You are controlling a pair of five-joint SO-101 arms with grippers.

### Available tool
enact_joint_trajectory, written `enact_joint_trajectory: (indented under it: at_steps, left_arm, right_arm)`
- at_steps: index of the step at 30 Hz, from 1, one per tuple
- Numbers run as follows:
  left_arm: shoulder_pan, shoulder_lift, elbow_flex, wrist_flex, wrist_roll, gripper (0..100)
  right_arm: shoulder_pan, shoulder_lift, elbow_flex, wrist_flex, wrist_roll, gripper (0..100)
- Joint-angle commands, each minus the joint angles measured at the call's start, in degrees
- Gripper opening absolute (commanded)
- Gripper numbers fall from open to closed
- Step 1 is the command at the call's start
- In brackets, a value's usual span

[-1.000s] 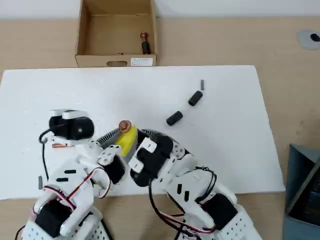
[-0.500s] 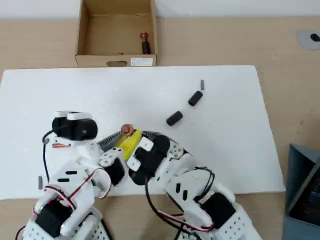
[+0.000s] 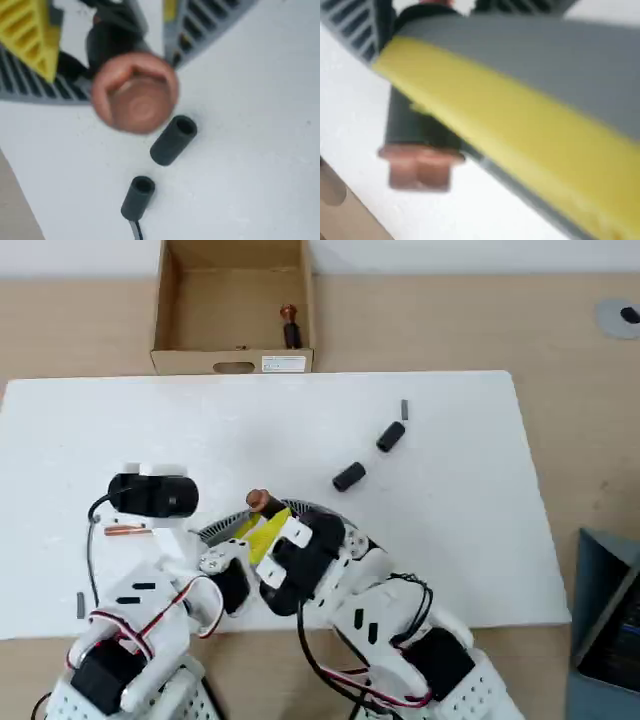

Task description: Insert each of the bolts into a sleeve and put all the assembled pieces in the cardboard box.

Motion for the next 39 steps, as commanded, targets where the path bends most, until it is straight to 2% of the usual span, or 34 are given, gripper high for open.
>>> enact_joint_trajectory:
  at_steps: [1,8,16,18,21,23,29,33,39]
  left_arm:
    - [-0.79,-0.13,-4.4,0.18,-0.18,16]
    - [-5.98,-0.13,-9.49,0.35,-0.53,16]
    - [-8.79,-0.22,-13.71,5.45,-0.53,15]
    - [-11.08,-0.31,-13.71,5.45,-0.53,12]
    - [-16.18,-0.31,-13.27,5.54,-2.29,0]
    - [-19.78,-0.31,-12.57,6.15,-5.27,1]
    - [-34.99,-0.31,-3.43,6.42,-14.86,0]
    - [-44.04,-0.31,4.84,6.24,-18.81,0]
    - [-47.47,-0.31,15.82,6.15,-24.0,0]
  right_arm:
    - [-0.66,-6.37,-0.4,-1.32,0.26,0.9]
    - [-0.66,-6.37,-0.31,-1.32,0.26,0.9]
    - [-0.66,-6.37,-0.31,-1.32,0.26,0.9]
    - [-0.66,-6.37,-0.31,-1.32,0.26,0.9]
    - [-0.48,-6.37,-0.31,-1.32,0.09,0.9]
    - [1.01,-6.37,-0.31,-1.32,-0.18,0.9]
    - [10.77,-5.76,-0.57,-1.32,-4.66,0.9]
    - [15.25,-5.76,-0.66,0.26,-5.01,0.9]
    - [16.92,-4.97,-3.65,0.7,-4.92,0.9]
